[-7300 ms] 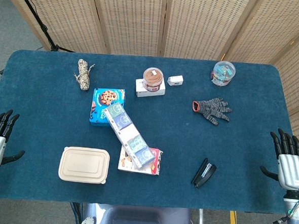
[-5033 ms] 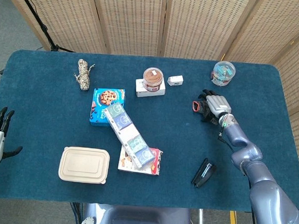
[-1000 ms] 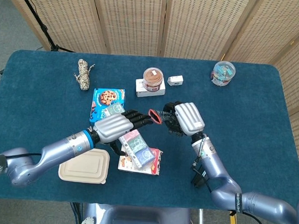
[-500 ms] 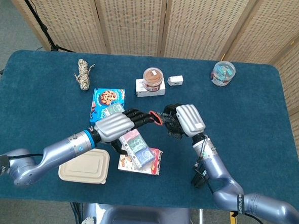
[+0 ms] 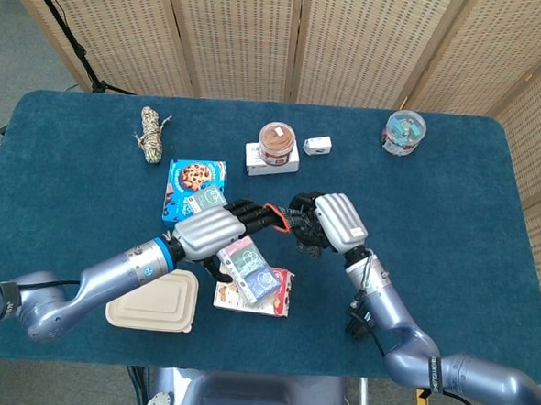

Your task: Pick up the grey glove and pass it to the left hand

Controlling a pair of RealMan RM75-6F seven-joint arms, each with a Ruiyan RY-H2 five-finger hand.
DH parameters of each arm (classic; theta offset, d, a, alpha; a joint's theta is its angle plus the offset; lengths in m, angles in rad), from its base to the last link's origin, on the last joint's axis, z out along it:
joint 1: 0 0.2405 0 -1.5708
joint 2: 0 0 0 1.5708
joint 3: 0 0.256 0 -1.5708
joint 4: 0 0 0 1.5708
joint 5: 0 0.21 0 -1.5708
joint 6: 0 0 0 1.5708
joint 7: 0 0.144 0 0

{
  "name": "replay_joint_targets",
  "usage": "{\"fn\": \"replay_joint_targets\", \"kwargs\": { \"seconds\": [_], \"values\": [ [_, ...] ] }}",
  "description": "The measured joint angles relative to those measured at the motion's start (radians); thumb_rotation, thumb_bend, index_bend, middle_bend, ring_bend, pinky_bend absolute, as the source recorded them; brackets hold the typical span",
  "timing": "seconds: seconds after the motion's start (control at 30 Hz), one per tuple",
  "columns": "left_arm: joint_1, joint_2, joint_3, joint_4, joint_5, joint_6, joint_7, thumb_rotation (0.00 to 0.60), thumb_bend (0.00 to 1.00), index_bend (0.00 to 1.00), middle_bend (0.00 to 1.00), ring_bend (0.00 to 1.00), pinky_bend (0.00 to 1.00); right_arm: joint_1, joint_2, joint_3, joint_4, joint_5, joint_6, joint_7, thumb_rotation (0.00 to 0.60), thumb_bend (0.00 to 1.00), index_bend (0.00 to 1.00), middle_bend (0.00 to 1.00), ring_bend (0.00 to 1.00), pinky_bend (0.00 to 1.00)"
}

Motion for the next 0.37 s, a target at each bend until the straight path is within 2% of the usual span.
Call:
{"fn": "replay_joint_targets", "kwargs": {
  "seconds": [0.37],
  "values": [
    [-0.007,-0.001,0.01,0.005,-0.007,-0.013,0.0,0.6,0.0,0.0,0.0,0.0,0.0,0.004,-0.01,0.004,0.007,0.002,-0.007,-0.003,0.6,0.54,0.57,0.54,0.5,0.69]
  ]
}}
